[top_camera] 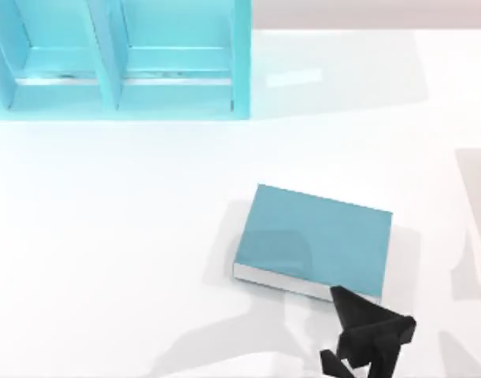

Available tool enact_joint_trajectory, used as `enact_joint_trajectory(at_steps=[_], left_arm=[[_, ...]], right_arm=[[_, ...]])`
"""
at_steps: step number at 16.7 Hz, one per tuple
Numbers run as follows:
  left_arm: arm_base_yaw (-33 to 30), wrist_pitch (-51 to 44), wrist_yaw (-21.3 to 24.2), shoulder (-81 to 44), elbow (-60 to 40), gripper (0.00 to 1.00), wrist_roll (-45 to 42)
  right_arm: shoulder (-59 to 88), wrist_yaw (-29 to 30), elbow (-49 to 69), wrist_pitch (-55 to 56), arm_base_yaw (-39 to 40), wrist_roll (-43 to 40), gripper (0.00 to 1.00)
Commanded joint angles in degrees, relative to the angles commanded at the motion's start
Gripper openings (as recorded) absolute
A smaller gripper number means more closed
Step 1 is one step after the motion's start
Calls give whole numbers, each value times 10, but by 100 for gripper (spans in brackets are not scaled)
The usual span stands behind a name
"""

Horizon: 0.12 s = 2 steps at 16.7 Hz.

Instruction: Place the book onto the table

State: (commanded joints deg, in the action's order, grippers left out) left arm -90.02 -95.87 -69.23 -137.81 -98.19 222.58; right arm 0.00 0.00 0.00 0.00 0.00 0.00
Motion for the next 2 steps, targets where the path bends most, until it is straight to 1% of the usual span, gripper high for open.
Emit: enact_joint_trajectory(at_steps=[2], left_arm=[[-1, -5, 1, 0, -1, 100, 4]], right_arm=[[0, 0, 0, 0, 0, 0, 100]])
